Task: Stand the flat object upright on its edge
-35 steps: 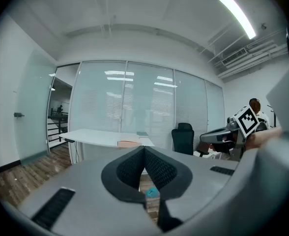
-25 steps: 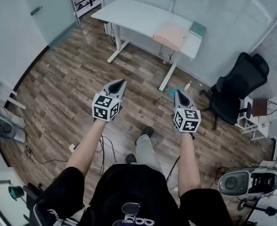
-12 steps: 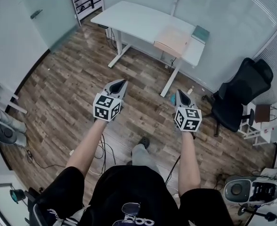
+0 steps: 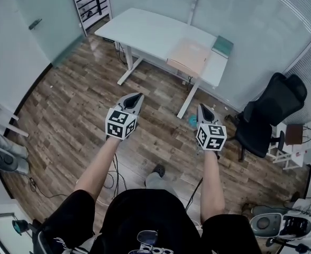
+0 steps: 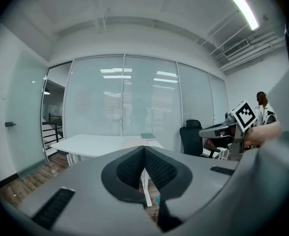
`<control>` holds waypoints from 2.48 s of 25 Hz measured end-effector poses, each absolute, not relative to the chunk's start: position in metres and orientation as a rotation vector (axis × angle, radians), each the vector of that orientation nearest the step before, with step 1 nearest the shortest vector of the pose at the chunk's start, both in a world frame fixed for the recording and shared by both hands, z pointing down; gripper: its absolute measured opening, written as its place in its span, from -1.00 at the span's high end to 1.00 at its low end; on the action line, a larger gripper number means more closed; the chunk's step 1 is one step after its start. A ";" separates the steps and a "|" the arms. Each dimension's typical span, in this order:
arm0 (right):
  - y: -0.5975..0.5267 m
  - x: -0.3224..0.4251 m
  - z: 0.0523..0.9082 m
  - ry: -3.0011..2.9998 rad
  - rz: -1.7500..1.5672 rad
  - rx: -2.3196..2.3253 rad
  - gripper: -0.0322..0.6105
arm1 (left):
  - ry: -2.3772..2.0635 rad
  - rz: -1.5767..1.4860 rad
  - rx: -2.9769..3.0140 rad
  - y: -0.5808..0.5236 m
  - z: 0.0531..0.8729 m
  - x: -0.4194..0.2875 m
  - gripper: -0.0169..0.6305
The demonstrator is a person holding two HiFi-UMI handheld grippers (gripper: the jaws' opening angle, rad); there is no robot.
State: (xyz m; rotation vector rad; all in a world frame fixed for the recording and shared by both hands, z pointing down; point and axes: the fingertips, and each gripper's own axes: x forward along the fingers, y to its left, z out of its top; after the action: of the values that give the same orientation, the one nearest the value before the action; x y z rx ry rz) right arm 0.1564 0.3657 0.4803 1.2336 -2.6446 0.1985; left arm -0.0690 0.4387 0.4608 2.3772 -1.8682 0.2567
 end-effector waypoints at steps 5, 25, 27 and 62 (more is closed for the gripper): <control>0.335 0.153 0.478 -2.641 0.200 1.231 0.83 | -1.869 0.259 2.379 0.408 0.457 -0.072 0.89; 0.257 0.151 0.484 -2.639 0.192 1.210 0.83 | -1.895 0.288 2.358 0.327 0.462 -0.077 0.88; 0.251 0.152 0.487 -2.636 0.194 1.209 0.83 | -1.896 0.291 2.355 0.320 0.464 -0.076 0.88; 0.209 0.158 0.504 -2.607 0.197 1.195 0.83 | -1.899 0.264 2.328 0.273 0.475 -0.070 0.88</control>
State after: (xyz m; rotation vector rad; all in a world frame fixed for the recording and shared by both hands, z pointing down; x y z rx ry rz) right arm 0.1577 0.2088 0.5044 1.1946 -2.6067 0.1967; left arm -0.0703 0.2732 0.4750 2.3284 -1.8990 0.2636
